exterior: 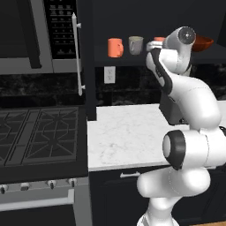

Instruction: Gather all objects into one cabinet and sort the glasses and bowls to opposite sides.

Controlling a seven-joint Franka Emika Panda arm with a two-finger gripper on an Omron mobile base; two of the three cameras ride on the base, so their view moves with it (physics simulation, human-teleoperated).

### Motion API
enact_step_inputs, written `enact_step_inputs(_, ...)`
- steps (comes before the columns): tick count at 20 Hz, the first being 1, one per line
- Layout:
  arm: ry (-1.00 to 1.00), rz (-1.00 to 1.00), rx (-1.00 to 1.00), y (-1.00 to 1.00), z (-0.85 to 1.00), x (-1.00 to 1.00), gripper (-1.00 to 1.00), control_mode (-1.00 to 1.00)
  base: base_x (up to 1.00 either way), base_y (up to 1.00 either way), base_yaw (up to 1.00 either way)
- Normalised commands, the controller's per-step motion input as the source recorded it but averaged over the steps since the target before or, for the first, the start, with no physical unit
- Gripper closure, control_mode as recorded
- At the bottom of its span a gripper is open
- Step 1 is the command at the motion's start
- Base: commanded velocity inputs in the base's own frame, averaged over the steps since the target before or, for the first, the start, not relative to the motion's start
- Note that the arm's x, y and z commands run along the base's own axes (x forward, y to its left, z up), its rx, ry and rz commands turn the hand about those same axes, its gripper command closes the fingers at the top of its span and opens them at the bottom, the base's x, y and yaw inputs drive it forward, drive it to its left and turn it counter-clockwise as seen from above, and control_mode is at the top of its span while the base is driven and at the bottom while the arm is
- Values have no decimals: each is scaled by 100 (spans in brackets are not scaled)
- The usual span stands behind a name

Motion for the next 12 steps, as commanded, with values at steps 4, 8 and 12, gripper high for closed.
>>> enact_step_inputs(4, 0, -6, 0, -53, 0, 6, -100, -100, 0, 0, 0)
enact_step_inputs(8, 0, 0, 0, -5, 0, 17, -100, -100, 0, 0, 0)
enact_step_inputs(12, 0, 0, 0, 0, 0, 18, -100, -100, 0, 0, 0)
